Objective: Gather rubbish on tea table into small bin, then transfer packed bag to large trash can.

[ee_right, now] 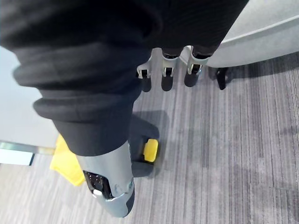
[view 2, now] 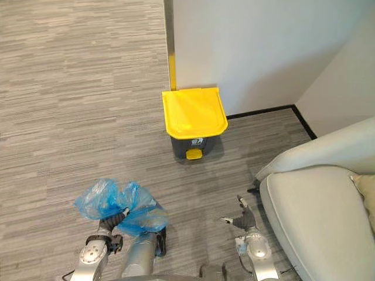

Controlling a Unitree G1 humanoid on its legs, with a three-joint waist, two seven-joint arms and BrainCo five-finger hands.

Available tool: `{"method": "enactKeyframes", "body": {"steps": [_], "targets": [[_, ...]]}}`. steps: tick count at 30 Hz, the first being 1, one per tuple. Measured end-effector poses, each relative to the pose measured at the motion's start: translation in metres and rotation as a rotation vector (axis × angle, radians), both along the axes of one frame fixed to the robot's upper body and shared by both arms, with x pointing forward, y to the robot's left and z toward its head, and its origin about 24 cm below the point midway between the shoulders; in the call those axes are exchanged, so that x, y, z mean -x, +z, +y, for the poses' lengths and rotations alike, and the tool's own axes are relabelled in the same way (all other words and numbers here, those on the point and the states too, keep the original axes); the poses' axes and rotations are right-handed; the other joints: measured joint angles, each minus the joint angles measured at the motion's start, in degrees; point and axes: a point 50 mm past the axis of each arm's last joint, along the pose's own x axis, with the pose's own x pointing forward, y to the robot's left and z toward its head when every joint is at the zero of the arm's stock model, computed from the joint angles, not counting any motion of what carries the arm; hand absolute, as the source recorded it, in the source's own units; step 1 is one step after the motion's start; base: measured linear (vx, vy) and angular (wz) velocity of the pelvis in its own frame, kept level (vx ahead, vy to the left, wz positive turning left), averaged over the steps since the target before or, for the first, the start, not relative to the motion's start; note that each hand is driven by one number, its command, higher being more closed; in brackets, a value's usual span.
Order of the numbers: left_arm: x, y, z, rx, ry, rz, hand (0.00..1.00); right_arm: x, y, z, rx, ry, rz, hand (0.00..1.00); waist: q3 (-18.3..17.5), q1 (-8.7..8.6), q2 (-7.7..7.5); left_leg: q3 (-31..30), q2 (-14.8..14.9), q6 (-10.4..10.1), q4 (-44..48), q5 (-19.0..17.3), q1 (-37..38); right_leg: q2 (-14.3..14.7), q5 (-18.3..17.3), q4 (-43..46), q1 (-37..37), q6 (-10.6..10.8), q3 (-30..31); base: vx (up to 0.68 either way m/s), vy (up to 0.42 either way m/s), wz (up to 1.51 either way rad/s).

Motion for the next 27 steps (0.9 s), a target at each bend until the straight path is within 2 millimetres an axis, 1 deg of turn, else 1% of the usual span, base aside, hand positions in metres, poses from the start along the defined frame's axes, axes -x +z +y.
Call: {"method": "enactKeyframes", "body": {"steps": [1,2,3,4,5,6,7,8,9,10,11,12,13,14,15,16,17,18,19,20,21,22,23,24,25,27], "targets": [[0.003,-0.002,0.0,-0.002,-0.001,0.01,1.0,-0.002,0.0,0.002,-0.002,0.004,-0.004,0.0,0.04,-0.12,0.06,0.63,-0.31,0.39,0.74,-2.08,1.66,-1.03,1.15,8.83,-3.03,3.75,-0.19,0.61,0.253,-0.21],[0.004,-0.003,0.001,-0.009,-0.013,0.022,1.0,-0.002,-0.001,0.004,-0.006,0.005,-0.001,0.0,0.15,-0.88,0.15,0.97,-1.03,1.27,0.76,-4.21,5.44,-2.87,3.09,22.43,-7.93,8.77,-0.74,0.61,0.225,0.03],[0.003,-0.002,0.002,-0.018,-0.016,0.024,1.0,0.001,-0.003,0.005,-0.007,0.006,0.014,0.0,0.21,-1.77,0.24,0.92,-1.38,1.82,0.49,-5.33,8.65,-3.86,2.66,29.29,-10.21,6.82,-2.06,0.5,0.139,0.19],[0.003,-0.002,0.003,-0.022,-0.014,0.024,1.0,0.002,-0.004,0.005,-0.008,0.007,0.02,0.0,0.27,-1.78,0.35,0.92,-1.4,1.92,-0.22,-5.82,10.63,-4.05,2.14,31.09,-11.39,5.5,-2.99,0.37,0.05,0.2],[0.002,-0.001,0.005,-0.028,-0.013,0.019,1.0,0.004,-0.006,0.008,-0.011,0.012,0.027,0.0,0.43,-1.79,0.74,0.6,-1.25,1.82,-2.73,-6.07,14.3,-4.08,0.81,31.36,-14.34,2.95,-5.71,0.42,0.016,0.12],[-0.002,0.003,0.006,-0.034,-0.013,0.003,1.0,0.002,-0.005,0.009,-0.008,0.017,0.022,0.0,0.45,-1.91,0.87,0.06,-0.99,1.63,-4.86,-6.17,16.31,-3.85,-0.07,29.18,-17.02,1.34,-8.55,0.41,-0.013,0.17],[-0.002,0.004,0.008,-0.041,-0.015,0.0,1.0,0.002,-0.005,0.01,-0.004,0.02,0.02,0.0,0.4,-1.96,0.82,-0.35,-0.84,1.46,-5.63,-6.26,17.06,-3.77,-0.33,26.9,-18.36,0.84,-10.13,0.49,-0.085,0.32],[-0.007,0.006,0.009,-0.048,-0.019,-0.011,1.0,0.003,-0.005,0.008,-0.001,0.017,0.026,0.0,0.57,-2.06,1.09,-1.39,-0.57,1.08,-6.74,-6.42,18.33,-3.19,-0.18,18.94,-20.41,0.17,-12.28,0.5,-0.131,0.41],[-0.007,0.006,0.01,-0.05,-0.016,-0.01,1.0,0.004,-0.008,0.006,0.002,0.013,0.042,0.0,0.29,-2.17,0.62,-2.06,-0.28,0.01,-6.95,-6.95,19.3,-1.79,2.1,9.78,-20.92,-1.54,-12.62,0.5,-0.149,0.44],[-0.007,0.005,0.011,-0.053,-0.014,-0.007,1.0,0.005,-0.01,0.005,0.004,0.01,0.054,0.0,0.02,-2.22,0.19,-2.49,-0.33,-0.97,-6.94,-7.51,19.88,-0.82,4.97,4.05,-20.67,-2.02,-12.68,0.45,-0.15,0.54],[-0.004,0.001,0.014,-0.059,-0.003,0.015,1.0,0.011,-0.014,0.0,0.015,-0.004,0.084,0.0,0.01,-2.54,0.9,-4.27,-0.32,-3.72,-6.58,-9.21,21.38,0.14,14.91,-1.15,-18.87,-5.35,-11.76,0.45,-0.108,0.33],[-0.002,-0.003,0.011,-0.045,0.004,0.035,1.0,0.013,-0.017,-0.005,0.028,-0.015,0.109,0.0,-0.59,-2.12,2.65,-4.56,1.44,-4.63,-6.04,-8.86,21.58,1.56,14.76,-2.06,-17.77,-5.97,-12.6,0.44,-0.101,0.2],[-0.001,-0.003,0.012,-0.045,0.006,0.037,1.0,0.013,-0.017,-0.006,0.027,-0.023,0.105,0.0,-0.75,-1.75,2.83,-4.37,1.73,-5.72,-5.45,-8.2,21.51,1.77,13.99,-2.58,-17.23,-6.12,-12.92,0.4,-0.121,-0.02],[-0.001,-0.003,0.011,-0.042,0.009,0.035,1.0,0.012,-0.014,-0.009,0.028,-0.037,0.091,0.0,-0.62,-1.72,3.2,-4.49,2.51,-7.61,-1.96,-6.97,20.59,2.1,12.86,-3.32,-15.71,-6.18,-13.38,0.38,-0.161,0.14],[-0.002,-0.003,0.01,-0.038,0.01,0.031,1.0,0.01,-0.012,-0.01,0.029,-0.04,0.077,0.0,-0.49,-1.83,3.43,-4.53,3.7,-8.49,6.12,-4.68,17.85,2.43,12.33,-4.88,-12.93,-6.62,-14.13,0.37,-0.154,0.23],[-0.003,-0.002,0.009,-0.033,0.01,0.027,1.0,0.01,-0.01,-0.01,0.029,-0.043,0.07,0.0,-0.4,-1.72,3.34,-4.46,4.67,-8.79,11.48,-3.28,15.51,2.51,12.27,-6.18,-11.05,-6.7,-14.27,0.34,-0.083,0.2],[-0.004,-0.001,0.004,-0.017,0.012,0.017,1.0,0.01,-0.007,-0.011,0.023,-0.055,0.047,0.0,-0.41,-1.55,3.18,-2.88,6.87,-7.73,19.26,-3.9,12.38,2.7,12.25,-8.62,-7.19,-6.74,-14.38,0.3,-0.037,0.07],[-0.004,-0.001,0.0,-0.006,0.008,0.01,1.0,0.008,-0.004,-0.012,0.011,-0.072,0.026,0.0,-0.53,-1.49,2.96,-0.75,7.96,-5.84,19.8,-5.16,10.92,2.53,12.26,-9.96,-5.08,-6.74,-14.29,0.28,-0.015,-0.01],[-0.005,0.0,-0.002,-0.002,0.001,0.004,1.0,0.007,-0.002,-0.013,0.007,-0.081,0.014,0.0,-0.74,-1.47,2.87,0.07,8.3,-4.95,18.46,-5.69,10.43,2.42,12.26,-10.56,-4.42,-6.73,-14.18,0.24,0.02,-0.19],[-0.007,0.002,-0.004,0.001,-0.012,-0.006,1.0,0.004,0.001,-0.015,0.0,-0.109,-0.008,0.0,-0.92,-1.33,3.11,1.06,8.5,-4.12,12.2,-6.18,9.37,2.33,12.29,-11.27,-3.85,-6.69,-13.44,0.19,0.084,-0.25],[-0.007,0.003,-0.004,0.002,-0.013,-0.009,1.0,0.003,0.002,-0.016,-0.007,-0.125,-0.014,0.0,-1.0,-1.35,3.26,1.28,8.5,-4.44,8.53,-5.88,9.2,2.34,12.35,-11.42,-3.85,-6.58,-13.21,0.2,0.144,-0.36],[-0.007,0.002,-0.005,0.004,-0.016,-0.008,1.0,0.004,0.002,-0.02,-0.021,-0.161,-0.019,0.0,-1.42,-1.47,4.25,1.33,8.54,-4.69,-0.74,-1.92,9.09,2.93,12.18,-11.54,-3.99,-5.39,-12.88,0.19,0.202,-0.34],[-0.006,0.0,-0.005,0.007,-0.016,0.006,1.0,0.01,-0.003,-0.024,-0.036,-0.199,0.006,0.0,-1.92,-1.57,4.66,1.56,8.61,-5.22,-4.53,0.11,9.62,3.27,11.32,-11.62,-3.87,-3.51,-12.08,0.16,0.168,-0.29],[-0.006,-0.001,-0.004,0.005,-0.017,0.009,1.0,0.013,-0.006,-0.023,-0.044,-0.21,0.02,0.0,-2.01,-1.58,3.99,2.03,7.98,-5.14,-5.08,0.29,10.15,3.0,11.38,-11.7,-3.87,-3.39,-11.47,0.15,0.157,-0.19],[-0.005,-0.001,-0.005,0.005,-0.019,0.011,1.0,0.021,-0.011,-0.024,-0.057,-0.234,0.043,0.0,-2.62,-1.58,2.93,2.58,6.32,-5.07,-6.68,0.32,11.12,1.61,11.38,-12.34,-3.63,-2.6,-11.08,0.12,0.121,-0.08],[-0.005,-0.001,-0.004,0.002,-0.019,0.012,1.0,0.027,-0.014,-0.025,-0.068,-0.25,0.061,0.0,-2.72,-1.56,2.76,3.19,5.37,-5.01,-7.49,0.36,11.91,0.74,11.42,-12.6,-3.36,-2.38,-10.38,0.08,0.105,-0.09]]}}
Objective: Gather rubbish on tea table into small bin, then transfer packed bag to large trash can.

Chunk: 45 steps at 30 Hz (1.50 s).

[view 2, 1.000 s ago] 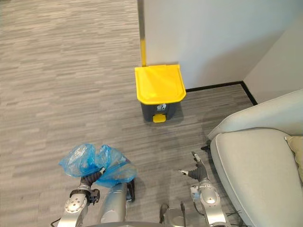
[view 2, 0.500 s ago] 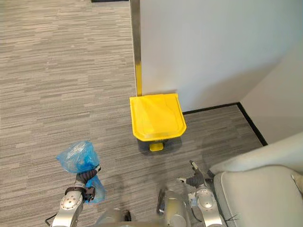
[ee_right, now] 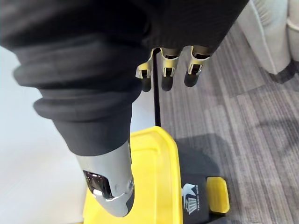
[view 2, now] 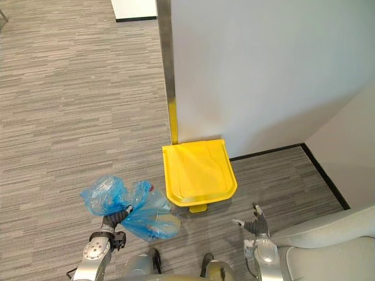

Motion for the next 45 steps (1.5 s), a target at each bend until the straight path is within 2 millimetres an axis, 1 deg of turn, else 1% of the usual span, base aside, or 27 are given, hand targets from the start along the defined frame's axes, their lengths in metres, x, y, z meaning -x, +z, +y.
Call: {"method": "enactKeyframes", "body": {"steps": [2,7,11,14,17,19,20,21,22,23,24,25,26,28,29,30,31,32,33,35,36,37,39,40,42,43,45], "targets": [[0.001,0.0,0.003,-0.01,0.001,0.005,1.0,0.006,-0.007,0.0,-0.012,-0.006,0.039,0.0,-0.13,-0.02,0.14,0.9,-0.7,0.07,-1.16,0.04,1.18,-0.52,0.25,-0.92,0.55,0.95,0.79,0.03,0.051,-0.15],[0.005,-0.006,0.006,-0.015,0.007,0.037,1.0,0.009,-0.015,0.0,-0.019,-0.009,0.087,0.0,-0.21,-0.05,0.49,1.01,-0.64,0.32,-2.1,0.21,1.52,-0.21,0.28,-0.95,0.2,0.99,1.34,-0.01,-0.006,-0.07],[0.018,-0.015,0.015,-0.024,0.039,0.09,1.0,0.006,-0.017,-0.006,-0.003,-0.001,0.112,0.0,-0.33,0.0,0.68,1.71,-0.6,0.18,-3.11,0.3,1.92,0.33,0.33,-0.97,-0.79,0.97,2.38,-0.03,-0.029,-0.13],[0.018,-0.014,0.02,-0.033,0.058,0.089,1.0,0.005,-0.019,-0.008,0.004,0.002,0.136,0.0,-0.36,0.13,0.7,1.75,-0.64,0.44,-2.64,0.05,1.31,0.4,0.87,-1.42,-1.17,1.14,2.55,-0.01,0.009,-0.05],[0.018,-0.013,0.022,-0.035,0.065,0.087,1.0,-0.009,-0.013,-0.008,0.029,0.034,0.114,0.0,-0.25,0.08,0.8,0.91,-0.02,1.34,2.57,-2.99,-1.77,0.12,-0.37,2.9,-3.66,1.79,2.69,-0.01,0.062,-0.05],[0.017,-0.013,0.019,-0.031,0.053,0.086,1.0,-0.012,-0.011,-0.008,0.034,0.038,0.106,0.0,0.6,-0.07,0.75,-0.6,0.1,2.5,4.64,-5.99,-1.27,-1.38,-1.5,10.14,-5.16,3.05,1.78,-0.05,0.102,0.13],[0.014,-0.011,0.019,-0.033,0.05,0.073,1.0,-0.016,-0.009,-0.006,0.033,0.042,0.091,0.0,2.28,0.02,0.76,-1.46,-0.22,3.24,5.54,-7.22,0.3,-2.18,-2.4,20.15,-9.15,3.38,0.94,-0.05,0.077,0.08],[0.013,-0.011,0.019,-0.035,0.046,0.071,1.0,-0.016,-0.009,-0.005,0.031,0.043,0.087,0.0,2.81,0.08,1.2,-1.7,-0.11,3.68,6.45,-7.62,0.68,-2.57,-3.65,22.37,-10.58,3.12,0.24,-0.03,0.059,0.1],[0.012,-0.009,0.021,-0.044,0.039,0.068,1.0,-0.016,-0.01,-0.002,0.027,0.051,0.088,0.0,3.2,0.16,0.54,-2.17,-0.03,4.34,8.38,-8.95,0.96,-2.68,-4.89,20.85,-12.53,2.49,0.28,0.01,0.012,0.2],[0.006,-0.006,0.023,-0.058,0.029,0.054,1.0,-0.016,-0.009,0.0,0.029,0.058,0.085,0.0,3.82,0.17,-0.36,-2.43,-0.14,4.8,10.38,-10.3,1.03,-2.99,-4.03,17.94,-14.92,2.45,-0.41,0.04,-0.013,0.23],[0.003,-0.004,0.024,-0.067,0.026,0.045,1.0,-0.018,-0.008,0.0,0.03,0.059,0.081,0.0,4.27,0.11,-0.72,-2.62,-0.19,4.84,11.36,-10.88,1.04,-3.17,-2.82,15.66,-16.11,2.66,-1.16,0.05,-0.035,0.31],[-0.006,0.0,0.025,-0.077,0.017,0.025,1.0,-0.018,-0.007,0.0,0.031,0.058,0.077,0.0,5.02,0.0,-1.4,-3.01,-0.54,4.68,13.0,-11.91,0.98,-3.33,0.62,8.39,-17.79,3.61,-1.6,0.05,-0.04,0.43],[-0.015,0.005,0.022,-0.075,0.011,-0.004,1.0,-0.016,-0.008,-0.002,0.035,0.053,0.083,0.0,6.25,-0.13,-2.0,-3.88,-1.24,4.46,14.72,-13.26,0.97,-3.7,2.68,3.22,-18.06,4.13,-2.1,0.04,-0.051,0.53],[-0.021,0.007,0.017,-0.06,0.01,-0.019,1.0,-0.009,-0.012,-0.004,0.036,0.043,0.115,0.0,6.65,-0.12,-1.79,-5.4,-1.27,3.4,16.91,-15.48,1.56,-4.02,4.16,2.74,-16.36,3.88,-2.32,0.13,-0.122,0.39],[-0.027,0.007,0.011,-0.046,0.008,-0.027,1.0,-0.01,-0.01,-0.007,0.039,0.03,0.106,0.0,7.4,0.13,-0.91,-7.3,-0.77,2.34,17.12,-16.48,2.0,-2.98,4.81,3.5,-15.78,4.44,-1.88,0.23,-0.182,0.37],[-0.033,0.01,0.007,-0.045,-0.011,-0.043,1.0,-0.01,-0.008,-0.01,0.039,0.014,0.095,0.0,8.16,-0.03,-0.09,-9.12,-1.06,2.17,16.03,-16.52,2.11,-2.35,4.25,5.51,-16.45,4.7,-0.57,0.19,-0.16,0.43],[-0.035,0.011,0.004,-0.04,-0.017,-0.049,1.0,-0.008,-0.008,-0.013,0.041,0.001,0.098,0.0,8.39,-0.07,0.37,-10.4,-1.36,1.81,15.26,-16.55,2.27,-1.94,2.9,8.33,-17.51,4.76,0.84,0.21,-0.193,0.61],[-0.037,0.012,0.002,-0.036,-0.02,-0.054,1.0,-0.001,-0.01,-0.016,0.036,-0.025,0.11,0.0,8.51,-0.08,0.7,-11.88,-1.55,1.34,14.31,-16.66,3.06,-1.31,-0.07,12.88,-18.77,4.17,2.53,0.26,-0.22,0.71],[-0.037,0.012,0.002,-0.035,-0.023,-0.055,1.0,0.011,-0.014,-0.019,0.032,-0.047,0.135,0.0,8.43,-0.1,0.62,-14.16,-1.91,0.35,13.22,-16.88,4.48,-1.53,-3.42,18.35,-19.54,2.59,2.71,0.37,-0.273,0.77],[-0.037,0.012,0.0,-0.027,-0.025,-0.054,1.0,0.023,-0.016,-0.025,0.029,-0.089,0.16,0.0,7.92,-0.24,0.72,-17.22,-1.61,-1.84,11.03,-17.05,6.22,-2.05,-6.48,22.39,-19.59,2.07,0.41,0.44,-0.292,0.73],[-0.036,0.011,-0.002,-0.019,-0.026,-0.051,1.0,0.022,-0.015,-0.026,0.028,-0.094,0.151,0.0,7.13,-0.2,1.75,-18.44,-0.25,-3.12,9.27,-16.38,6.17,-0.88,-7.95,22.36,-19.7,1.32,-1.41,0.39,-0.228,0.41],[-0.036,0.01,-0.004,-0.016,-0.027,-0.052,1.0,0.017,-0.012,-0.025,0.028,-0.089,0.133,0.0,6.9,-0.12,2.13,-19.14,0.31,-3.94,8.93,-15.87,5.88,-0.21,-8.43,22.18,-19.92,1.02,-2.14,0.31,-0.165,0.17],[-0.035,0.009,-0.009,-0.007,-0.041,-0.047,1.0,-0.006,-0.004,-0.017,0.006,-0.071,0.06,0.0,6.63,-0.3,2.4,-20.13,2.32,-6.25,7.6,-13.8,4.31,1.42,-9.11,22.54,-20.84,0.25,-4.06,0.28,-0.19,0.09],[-0.037,0.009,-0.012,-0.002,-0.047,-0.05,1.0,-0.011,-0.001,-0.014,-0.003,-0.065,0.043,0.0,6.63,-0.4,2.4,-20.12,2.7,-6.29,6.9,-13.36,4.09,1.49,-9.13,22.47,-20.98,0.27,-4.49,0.25,-0.215,0.23],[-0.04,0.012,-0.016,0.001,-0.067,-0.063,1.0,-0.038,0.01,0.001,-0.007,0.019,-0.031,0.0,6.51,-0.62,2.49,-20.8,3.39,-7.33,4.3,-11.74,2.35,1.64,-8.91,21.59,-22.5,-0.14,-5.92,0.12,-0.135,0.27],[-0.039,0.011,-0.016,0.001,-0.067,-0.062,1.0,-0.044,0.013,0.005,-0.005,0.041,-0.045,0.0,6.25,-0.66,2.6,-21.19,3.58,-7.64,3.54,-11.48,1.76,1.8,-8.76,21.06,-22.94,-0.4,-6.23,0.04,-0.102,0.26],[-0.04,0.012,-0.016,-0.002,-0.068,-0.062,1.0,-0.063,0.021,0.024,-0.006,0.134,-0.088,0.0,5.92,-0.95,2.45,-23.05,3.94,-8.65,-0.65,-10.3,1.04,2.07,-7.8,18.51,-23.76,-1.92,-7.8,0.0,-0.069,0.35]]}}
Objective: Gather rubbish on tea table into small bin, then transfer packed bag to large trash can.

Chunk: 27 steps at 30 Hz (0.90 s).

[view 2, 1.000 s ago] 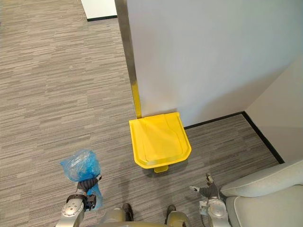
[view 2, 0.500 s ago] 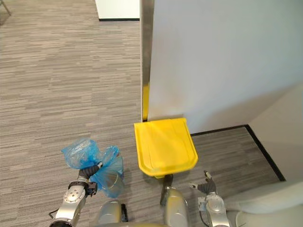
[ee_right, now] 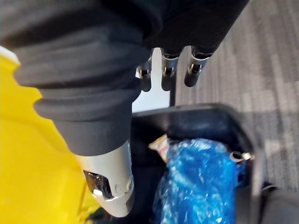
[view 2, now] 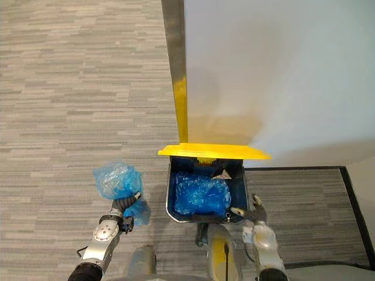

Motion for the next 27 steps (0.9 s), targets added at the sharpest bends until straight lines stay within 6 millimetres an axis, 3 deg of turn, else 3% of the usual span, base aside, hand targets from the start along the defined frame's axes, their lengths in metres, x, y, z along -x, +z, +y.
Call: {"method": "enactKeyframes", "body": {"steps": [1,4,7,10,12,15,19,23,25,27], "targets": [[-0.002,0.001,-0.002,0.0,-0.009,-0.005,1.0,-0.018,0.009,0.021,-0.003,0.087,-0.044,0.0,-0.49,-0.04,-0.37,-0.42,-0.66,-0.4,3.82,-0.1,-2.57,-0.47,0.84,-1.82,-0.54,-0.35,-1.46,-0.03,-0.027,0.39],[-0.005,0.003,-0.006,-0.006,-0.035,-0.013,1.0,-0.045,0.028,0.048,0.008,0.205,-0.12,0.0,-1.15,0.88,-0.91,-0.06,-0.79,0.33,4.13,-0.24,-5.64,-0.55,0.86,-0.78,-2.35,-0.21,-1.66,-0.12,-0.032,0.27],[-0.012,0.009,-0.012,-0.017,-0.079,-0.04,1.0,-0.092,0.07,0.071,0.053,0.299,-0.256,0.0,-1.58,1.24,-1.35,-2.79,-1.34,-0.52,1.06,2.74,-8.32,-0.39,2.78,-3.55,-4.05,-0.01,-1.58,-0.08,-0.042,0.34],[-0.015,0.015,-0.018,-0.007,-0.107,-0.073,1.0,-0.121,0.101,0.068,0.138,0.314,-0.328,0.0,-1.58,1.7,-1.34,-3.37,-0.98,-1.12,-0.32,4.2,-9.13,-0.29,4.04,-4.42,-4.61,-1.02,-2.42,-0.02,-0.048,0.14],[-0.025,0.026,-0.028,0.021,-0.137,-0.129,1.0,-0.145,0.14,0.048,0.243,0.285,-0.417,0.0,-1.54,2.77,-1.32,-3.36,-0.68,-1.47,-0.75,4.86,-10.25,-0.14,5.27,-4.44,-5.58,-1.09,-2.55,-0.01,-0.046,0.0],[-0.037,0.039,-0.034,0.033,-0.154,-0.185,1.0,-0.158,0.169,0.048,0.318,0.31,-0.484,0.0,-1.5,2.7,-1.3,-2.88,-0.04,-1.56,-0.76,4.91,-10.14,0.9,6.22,-5.16,-5.65,-0.09,-1.67,-0.03,-0.027,-0.14],[-0.053,0.071,-0.052,0.065,-0.226,-0.325,1.0,-0.162,0.179,0.058,0.353,0.352,-0.515,0.0,-1.01,2.55,-1.18,-2.5,1.03,-1.9,-0.8,5.1,-11.03,2.92,7.14,-8.44,-5.66,-0.22,-1.14,-0.08,-0.038,-0.13],[-0.062,0.104,-0.09,0.107,-0.377,-0.46,1.0,-0.17,0.207,0.057,0.386,0.353,-0.592,0.0,2.16,1.98,-0.61,-2.68,1.1,-2.03,6.63,4.11,-14.06,4.5,7.96,-9.44,-5.65,-1.42,0.52,-0.1,-0.006,-0.04],[-0.061,0.115,-0.111,0.134,-0.454,-0.497,1.0,-0.171,0.216,0.06,0.39,0.358,-0.617,0.0,3.52,0.75,-0.54,-2.56,1.06,-1.72,6.26,3.48,-14.67,4.39,8.51,-9.47,-5.65,-0.77,0.52,-0.11,0.057,0.02],[-0.058,0.124,-0.127,0.143,-0.531,-0.53,1.0,-0.172,0.219,0.06,0.393,0.359,-0.627,0.0,4.0,0.79,-0.83,-1.94,0.68,-1.71,5.89,3.52,-14.15,4.37,9.61,-10.37,-5.64,-0.1,1.39,-0.06,0.063,-0.08]]}}
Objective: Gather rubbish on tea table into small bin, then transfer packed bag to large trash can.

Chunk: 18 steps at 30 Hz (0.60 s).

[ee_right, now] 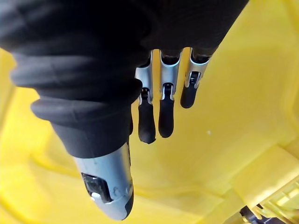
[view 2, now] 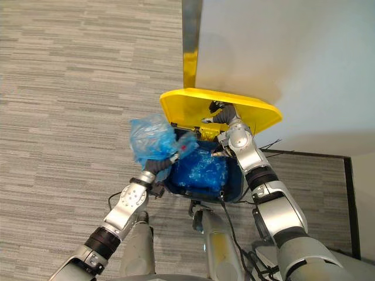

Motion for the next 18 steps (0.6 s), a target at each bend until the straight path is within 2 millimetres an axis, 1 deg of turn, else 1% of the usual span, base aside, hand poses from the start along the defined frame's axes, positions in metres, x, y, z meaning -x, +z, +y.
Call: {"method": "enactKeyframes", "body": {"steps": [1,5,6,8,10,13,15,16,18], "targets": [[0.003,0.006,-0.009,0.012,-0.043,-0.021,1.0,-0.001,0.003,0.001,0.002,0.004,-0.008,0.0,0.31,0.09,0.03,0.51,-0.34,0.05,-0.06,0.0,-0.09,-0.1,0.44,-0.1,0.0,-0.38,0.59,-0.04,0.062,-0.18],[0.009,0.024,-0.032,0.029,-0.155,-0.089,1.0,-0.003,0.011,0.007,0.032,0.025,-0.026,0.0,0.52,-0.45,0.09,1.88,-0.76,0.1,-0.91,0.03,0.58,-0.33,1.14,-0.92,0.0,-0.81,1.6,0.0,0.048,-0.12],[0.009,0.026,-0.034,0.036,-0.16,-0.096,1.0,-0.003,0.013,0.008,0.039,0.03,-0.03,0.0,0.69,-0.61,0.14,2.08,-0.83,0.14,-0.95,0.02,0.66,-0.34,1.33,-0.95,0.0,-1.09,1.81,0.01,0.041,-0.13],[0.006,0.037,-0.042,0.054,-0.173,-0.129,1.0,-0.006,0.023,0.013,0.047,0.042,-0.057,0.0,1.92,-1.38,0.09,2.65,-1.12,0.47,-0.99,0.07,0.97,-0.54,1.62,-0.94,0.02,-1.31,2.27,0.0,0.043,-0.08],[0.004,0.04,-0.045,0.047,-0.182,-0.142,1.0,-0.007,0.029,0.013,0.05,0.044,-0.073,0.0,2.71,-1.8,0.11,2.74,-1.37,0.51,-1.06,0.09,1.05,-0.81,1.67,-0.99,0.02,-1.31,2.3,-0.02,0.032,-0.01],[-0.013,0.032,-0.044,-0.024,-0.143,-0.115,1.0,-0.009,0.041,0.013,0.065,0.045,-0.102,0.0,4.41,-2.71,-0.06,2.99,-1.81,0.53,-0.84,0.1,0.69,-1.14,2.22,-1.75,0.02,-0.74,2.54,-0.04,0.037,-0.01],[-0.03,0.017,-0.037,-0.11,-0.08,-0.06,1.0,-0.011,0.053,0.017,0.093,0.058,-0.134,0.0,6.58,-3.61,-0.15,3.34,-2.27,1.19,-0.78,0.42,0.51,-1.51,2.75,-2.16,0.0,-0.29,2.84,-0.06,0.042,-0.01],[-0.034,0.014,-0.035,-0.13,-0.064,-0.048,1.0,-0.011,0.057,0.017,0.097,0.057,-0.143,0.0,7.13,-3.75,-0.14,3.36,-2.45,1.37,-0.79,0.52,0.41,-1.62,2.89,-2.31,-0.1,-0.24,2.91,-0.06,0.033,-0.02],[-0.052,0.01,-0.024,-0.194,0.028,-0.014,1.0,-0.012,0.072,0.017,0.106,0.056,-0.181,0.0,8.35,-4.31,-0.18,3.44,-2.83,1.74,0.32,0.37,-1.99,-1.74,4.3,-3.7,-1.61,0.03,3.14,-0.07,0.04,-0.05]]}}
